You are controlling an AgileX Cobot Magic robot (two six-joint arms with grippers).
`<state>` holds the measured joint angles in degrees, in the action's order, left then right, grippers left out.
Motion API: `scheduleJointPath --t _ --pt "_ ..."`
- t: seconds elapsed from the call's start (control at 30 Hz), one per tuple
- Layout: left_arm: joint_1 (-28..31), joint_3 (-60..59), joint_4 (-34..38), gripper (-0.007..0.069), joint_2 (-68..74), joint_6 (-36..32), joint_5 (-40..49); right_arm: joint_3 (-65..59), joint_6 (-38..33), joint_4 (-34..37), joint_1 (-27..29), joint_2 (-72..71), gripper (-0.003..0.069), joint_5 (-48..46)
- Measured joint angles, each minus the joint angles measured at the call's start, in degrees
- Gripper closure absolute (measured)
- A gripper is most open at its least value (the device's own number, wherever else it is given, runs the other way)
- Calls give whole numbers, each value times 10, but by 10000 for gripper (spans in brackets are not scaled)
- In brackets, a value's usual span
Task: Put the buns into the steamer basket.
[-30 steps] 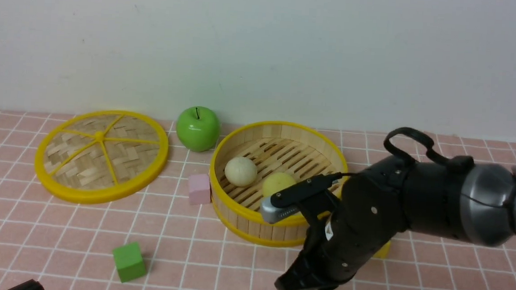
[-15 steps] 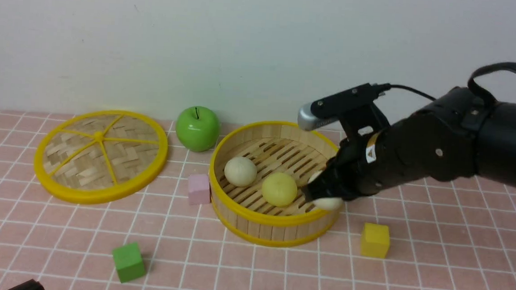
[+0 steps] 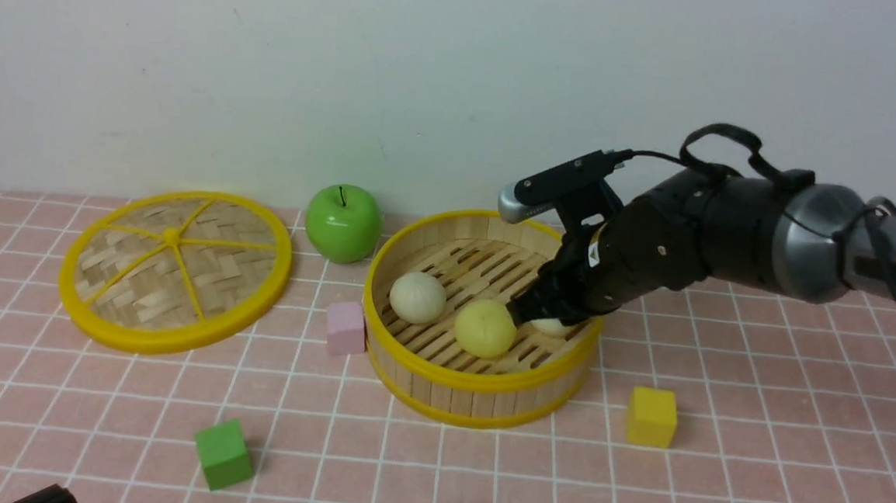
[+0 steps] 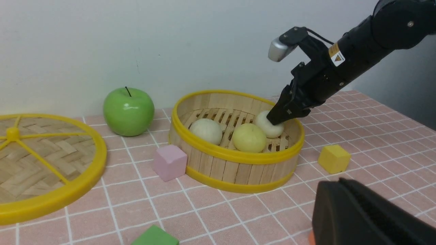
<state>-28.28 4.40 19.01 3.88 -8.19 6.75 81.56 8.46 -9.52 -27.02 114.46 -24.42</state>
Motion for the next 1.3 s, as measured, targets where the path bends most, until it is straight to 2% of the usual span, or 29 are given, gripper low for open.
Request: scheduleJointPath --t 0.17,0.23,0.33,0.43,0.53,0.67,0.83,1.03,1.3 --pt "0 0 0 610 0 0 0 0 0 7 0 -24 206 -19" --pt "0 0 0 610 0 0 0 0 0 12 0 -64 166 -45" --pt "0 0 0 610 0 0 0 -1 0 18 0 -133 169 -113" --pt "0 0 0 610 0 0 0 -25 0 20 0 -240 246 -212" --pt "0 0 0 610 0 0 0 -59 0 21 0 -296 305 -255" --pt "0 0 0 609 0 0 0 -200 0 41 0 -435 512 -301" --pt "0 0 0 605 0 0 0 -339 0 78 0 -570 662 -309" --pt "0 0 0 600 0 0 0 -416 0 109 0 -694 672 -323" --pt "0 0 0 593 0 0 0 -424 0 100 0 -827 671 -362"
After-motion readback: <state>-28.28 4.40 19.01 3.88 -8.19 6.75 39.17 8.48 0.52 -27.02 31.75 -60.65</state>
